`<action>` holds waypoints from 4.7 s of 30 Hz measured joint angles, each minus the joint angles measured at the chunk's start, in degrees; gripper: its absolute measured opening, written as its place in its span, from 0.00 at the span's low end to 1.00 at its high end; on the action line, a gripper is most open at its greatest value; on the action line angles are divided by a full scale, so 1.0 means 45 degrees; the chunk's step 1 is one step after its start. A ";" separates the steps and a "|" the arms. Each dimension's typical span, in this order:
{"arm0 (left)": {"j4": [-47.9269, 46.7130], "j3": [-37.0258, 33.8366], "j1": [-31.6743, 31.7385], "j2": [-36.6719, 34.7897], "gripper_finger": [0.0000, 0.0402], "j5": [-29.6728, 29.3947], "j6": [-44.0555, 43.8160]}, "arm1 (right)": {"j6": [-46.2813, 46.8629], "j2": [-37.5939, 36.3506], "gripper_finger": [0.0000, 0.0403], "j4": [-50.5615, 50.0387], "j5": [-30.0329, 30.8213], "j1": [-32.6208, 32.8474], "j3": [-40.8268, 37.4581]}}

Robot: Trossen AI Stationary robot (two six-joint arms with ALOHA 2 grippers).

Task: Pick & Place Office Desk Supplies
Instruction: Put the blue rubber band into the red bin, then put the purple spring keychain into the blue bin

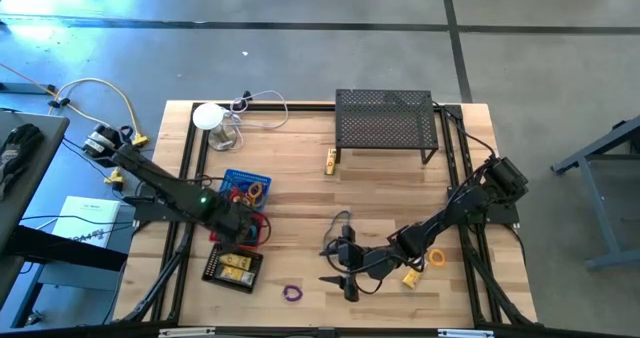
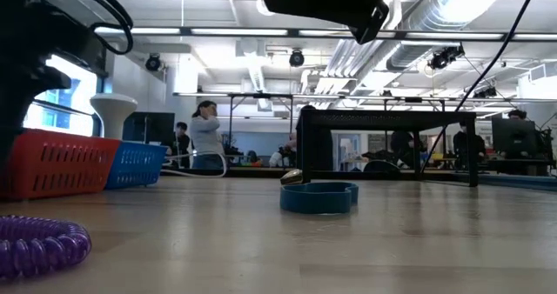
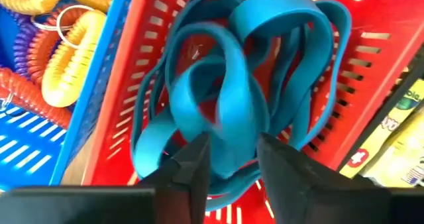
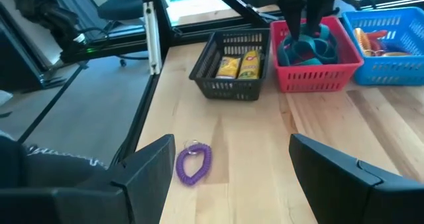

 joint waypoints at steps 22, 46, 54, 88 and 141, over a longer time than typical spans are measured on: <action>0.4582 0.2269 -0.0383 -0.0540 0.33 -0.1644 0.5636 | -0.0046 0.0000 0.71 0.0024 0.0024 0.0071 0.0005; 0.6311 0.5990 -0.1885 0.5486 0.33 -0.2997 0.6259 | -0.1481 0.0000 0.71 0.1033 0.1468 0.1482 0.0010; 0.6364 0.6382 -0.2404 0.7206 0.33 -0.3491 0.6223 | -0.1703 0.0000 0.71 0.1655 0.1475 0.1902 0.0011; 0.7015 0.6179 -0.2559 0.9132 0.33 -0.2615 0.5615 | -0.0673 0.0005 0.71 0.2434 0.1698 0.3060 0.0010; -0.3465 0.6270 -0.0730 0.1567 0.02 -0.6673 -0.3161 | 0.0493 0.0000 0.71 0.2316 0.1703 0.2999 0.0010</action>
